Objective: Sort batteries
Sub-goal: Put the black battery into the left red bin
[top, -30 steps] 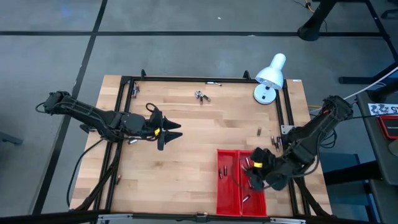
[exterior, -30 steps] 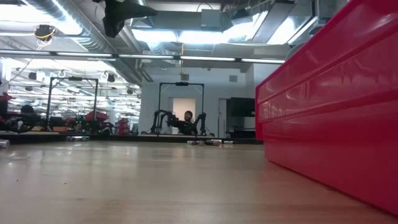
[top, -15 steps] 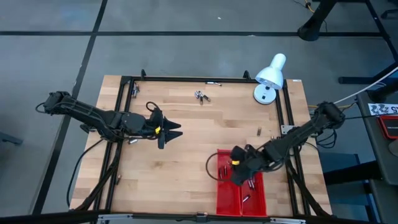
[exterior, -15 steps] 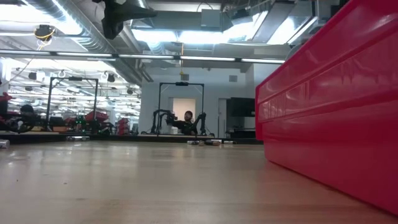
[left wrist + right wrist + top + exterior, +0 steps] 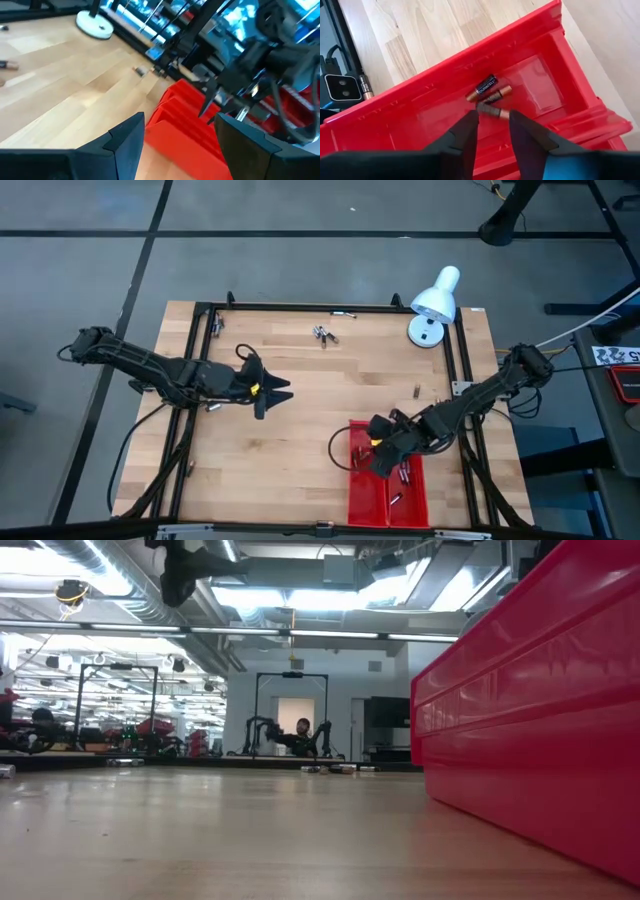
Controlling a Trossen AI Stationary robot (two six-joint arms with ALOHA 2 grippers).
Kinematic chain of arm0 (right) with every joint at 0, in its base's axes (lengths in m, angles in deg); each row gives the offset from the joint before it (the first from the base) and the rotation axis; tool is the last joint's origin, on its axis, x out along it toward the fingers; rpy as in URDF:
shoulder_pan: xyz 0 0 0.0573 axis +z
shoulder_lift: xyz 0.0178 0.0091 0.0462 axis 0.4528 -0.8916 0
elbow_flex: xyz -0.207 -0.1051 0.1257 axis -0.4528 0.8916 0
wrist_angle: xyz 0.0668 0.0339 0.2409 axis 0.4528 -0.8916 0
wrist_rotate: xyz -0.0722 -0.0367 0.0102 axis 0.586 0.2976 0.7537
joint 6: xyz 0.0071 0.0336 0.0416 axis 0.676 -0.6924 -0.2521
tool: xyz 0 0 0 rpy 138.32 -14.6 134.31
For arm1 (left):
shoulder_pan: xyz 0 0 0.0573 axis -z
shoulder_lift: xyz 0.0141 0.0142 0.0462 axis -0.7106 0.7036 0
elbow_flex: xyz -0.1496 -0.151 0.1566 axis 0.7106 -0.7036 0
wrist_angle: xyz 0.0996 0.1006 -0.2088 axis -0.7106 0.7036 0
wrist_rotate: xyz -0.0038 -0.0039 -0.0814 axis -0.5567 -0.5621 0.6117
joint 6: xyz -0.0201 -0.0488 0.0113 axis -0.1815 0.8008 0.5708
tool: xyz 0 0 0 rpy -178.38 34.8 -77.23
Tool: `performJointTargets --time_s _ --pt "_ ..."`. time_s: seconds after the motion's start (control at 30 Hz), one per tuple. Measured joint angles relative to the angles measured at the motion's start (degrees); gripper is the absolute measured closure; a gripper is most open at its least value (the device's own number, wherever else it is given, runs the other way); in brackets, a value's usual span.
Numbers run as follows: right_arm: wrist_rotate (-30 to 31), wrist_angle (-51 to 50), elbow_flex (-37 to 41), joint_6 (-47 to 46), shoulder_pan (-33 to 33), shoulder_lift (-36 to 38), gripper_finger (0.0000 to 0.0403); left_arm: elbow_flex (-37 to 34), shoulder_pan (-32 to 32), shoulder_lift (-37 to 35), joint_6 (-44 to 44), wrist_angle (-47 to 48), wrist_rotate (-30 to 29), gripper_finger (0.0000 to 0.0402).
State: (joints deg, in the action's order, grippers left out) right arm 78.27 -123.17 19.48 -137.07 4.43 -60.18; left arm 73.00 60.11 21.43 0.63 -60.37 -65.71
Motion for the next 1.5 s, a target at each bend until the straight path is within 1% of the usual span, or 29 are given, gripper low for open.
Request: performJointTargets --time_s 0.13,0.3,0.37,0.47,0.53,0.6,0.67,0.77,0.83,0.87,0.93,1.0,1.13,1.3,1.5 --pt "0.11 -0.55 -0.54 0.47 -0.02 0.92 0.0282 0.00 0.78 0.00 1.21 4.49 -0.04 0.0171" --pt "0.32 -0.73 -3.13 4.55 -0.02 2.12 0.0281 0.00 3.85 0.00 5.33 11.02 0.80 0.0171" --pt "1.35 -0.82 -4.50 6.22 -0.02 2.27 0.0281 0.00 5.63 0.00 7.55 16.02 2.44 0.0171" --pt "2.93 -1.86 -6.11 7.72 -0.02 2.27 0.0281 0.00 8.08 0.00 15.43 26.29 5.22 0.0171" --pt "3.29 -1.79 -6.53 8.64 -0.02 2.27 0.0281 0.00 9.94 0.11 20.42 32.25 8.77 0.0171" --pt "3.70 -1.89 -6.58 9.24 -0.02 2.27 0.0281 0.00 12.34 0.82 24.27 36.06 13.76 0.0171" --pt "3.70 -1.97 -6.60 9.98 -0.02 2.27 0.0281 0.00 15.06 2.22 29.50 40.12 19.65 0.0171" --pt "3.74 -1.99 -6.62 10.57 -0.28 2.27 0.0281 0.00 19.38 5.59 39.80 47.68 28.89 0.0171" --pt "3.72 -1.99 -6.62 10.59 -0.69 2.27 0.0281 0.00 23.01 7.87 46.10 50.86 34.54 0.0171" --pt "3.77 -1.97 -6.62 10.59 -0.79 2.27 0.0281 0.00 24.86 9.03 48.69 51.48 37.15 0.0171" --pt "4.60 -1.97 -6.62 10.99 -1.42 2.27 0.0281 0.00 28.59 11.36 53.79 50.95 40.27 0.0171" --pt "5.18 -1.94 -6.62 11.14 -1.51 2.27 0.0281 0.00 31.92 13.61 58.39 50.20 41.35 0.0171" --pt "6.58 -1.92 -6.62 11.93 -1.49 2.27 0.0281 0.00 37.02 17.73 65.24 49.43 41.66 0.0171" --pt "6.58 -1.90 -6.62 12.56 -1.51 2.27 0.0281 0.02 39.85 21.03 68.28 48.65 40.87 0.0171" --pt "5.95 -1.86 -6.62 13.67 -2.82 2.27 0.0281 0.02 40.30 23.22 68.76 45.11 40.65 0.0171"
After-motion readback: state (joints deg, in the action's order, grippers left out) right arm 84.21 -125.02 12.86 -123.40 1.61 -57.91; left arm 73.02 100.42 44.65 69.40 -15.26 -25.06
